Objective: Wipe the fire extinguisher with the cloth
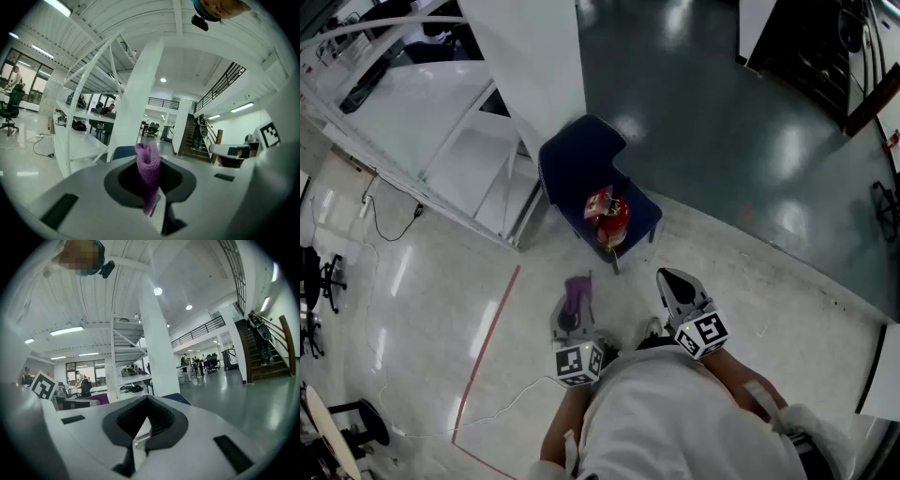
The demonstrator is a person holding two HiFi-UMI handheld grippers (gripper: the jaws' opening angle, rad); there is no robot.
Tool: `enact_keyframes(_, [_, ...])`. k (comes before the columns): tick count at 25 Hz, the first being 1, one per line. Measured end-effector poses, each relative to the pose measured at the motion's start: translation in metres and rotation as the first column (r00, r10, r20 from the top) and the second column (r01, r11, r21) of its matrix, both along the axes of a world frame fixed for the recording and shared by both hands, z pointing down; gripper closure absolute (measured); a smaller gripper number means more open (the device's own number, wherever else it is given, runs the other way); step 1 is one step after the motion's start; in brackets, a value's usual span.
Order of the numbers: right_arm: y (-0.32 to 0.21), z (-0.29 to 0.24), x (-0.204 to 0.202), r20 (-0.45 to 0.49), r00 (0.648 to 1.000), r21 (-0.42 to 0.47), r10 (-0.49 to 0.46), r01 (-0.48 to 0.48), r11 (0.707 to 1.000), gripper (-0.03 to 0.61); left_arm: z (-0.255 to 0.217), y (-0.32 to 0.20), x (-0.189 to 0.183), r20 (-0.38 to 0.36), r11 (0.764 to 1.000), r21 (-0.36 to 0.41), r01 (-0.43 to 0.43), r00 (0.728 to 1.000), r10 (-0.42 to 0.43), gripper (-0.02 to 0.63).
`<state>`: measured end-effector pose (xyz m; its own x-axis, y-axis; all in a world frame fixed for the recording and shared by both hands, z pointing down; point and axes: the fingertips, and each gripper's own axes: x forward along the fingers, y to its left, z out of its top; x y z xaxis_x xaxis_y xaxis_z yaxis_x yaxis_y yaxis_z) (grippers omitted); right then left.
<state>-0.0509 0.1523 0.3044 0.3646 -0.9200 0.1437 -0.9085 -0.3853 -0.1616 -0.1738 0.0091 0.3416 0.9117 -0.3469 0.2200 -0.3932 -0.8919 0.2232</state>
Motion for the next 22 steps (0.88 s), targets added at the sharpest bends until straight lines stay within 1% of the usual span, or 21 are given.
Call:
enact_keyframes(11, [-0.015, 0.006, -0.014, -0.015, 1.000, -0.012, 0.000, 0.000, 1.000, 0.566, 0.007, -0.006, -0.013, -0.002, 1.000, -0.022, -0.020, 1.000, 0.019, 0.558])
enact_keyframes(16, [-0.022, 0.008, -0.020, 0.018, 1.000, 0.033, 0.017, -0.017, 0.999, 0.565, 0.015, -0.013, -0.019, -0.001, 0.999, -0.037, -0.027, 1.000, 0.027, 0.558])
enact_keyframes(22, [-0.033, 0.016, -0.025, 0.004, 1.000, -0.006, 0.007, -0.007, 1.000, 0.565, 0.035, -0.030, -0.017, 0.013, 0.997, -0.064, -0.031, 0.999, 0.032, 0.558])
